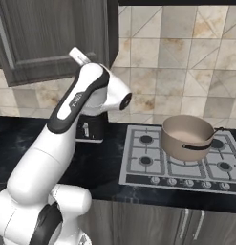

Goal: Open the cabinet and move the ladle to the pot. Then close the cabinet.

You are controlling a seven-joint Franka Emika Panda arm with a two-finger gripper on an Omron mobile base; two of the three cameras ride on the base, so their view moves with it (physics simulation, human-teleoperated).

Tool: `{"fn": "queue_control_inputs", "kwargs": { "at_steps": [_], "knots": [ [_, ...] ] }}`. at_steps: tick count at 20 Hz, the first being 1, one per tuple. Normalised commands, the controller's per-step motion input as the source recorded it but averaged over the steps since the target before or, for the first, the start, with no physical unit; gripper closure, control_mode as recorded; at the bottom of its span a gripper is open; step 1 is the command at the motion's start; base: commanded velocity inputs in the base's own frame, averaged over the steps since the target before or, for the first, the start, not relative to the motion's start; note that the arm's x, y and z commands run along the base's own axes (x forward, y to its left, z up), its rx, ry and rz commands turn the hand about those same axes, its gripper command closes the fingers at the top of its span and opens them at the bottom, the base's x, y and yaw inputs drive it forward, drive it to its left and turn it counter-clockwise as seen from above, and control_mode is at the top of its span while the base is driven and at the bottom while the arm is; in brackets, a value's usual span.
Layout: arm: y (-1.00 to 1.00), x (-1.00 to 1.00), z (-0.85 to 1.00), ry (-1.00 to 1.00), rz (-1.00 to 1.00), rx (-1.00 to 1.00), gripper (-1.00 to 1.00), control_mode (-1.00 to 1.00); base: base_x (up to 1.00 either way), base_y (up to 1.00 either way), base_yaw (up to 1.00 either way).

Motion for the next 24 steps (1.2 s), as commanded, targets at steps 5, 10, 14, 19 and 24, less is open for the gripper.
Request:
{"fn": "queue_control_inputs", "kwargs": {
  "at_steps": [5,10,14,19,24],
  "knots": [
    [1.0,0.21,0.11,0.0,-0.04,-0.09,-1.0,-1.0,0.0,0.0,0.0],
    [1.0,0.15,0.05,0.0,-0.15,-0.11,-1.0,-1.0,0.0,0.0,0.0],
    [1.0,0.01,0.0,-0.02,-0.18,-0.19,-1.0,-1.0,0.0,0.0,0.0],
    [1.0,0.0,0.0,-0.02,-0.18,-0.19,-1.0,-1.0,0.0,0.0,0.0],
    [1.0,0.07,0.0,0.0,-0.13,-0.13,-1.0,-1.0,0.0,0.0,0.0]
  ]
}}
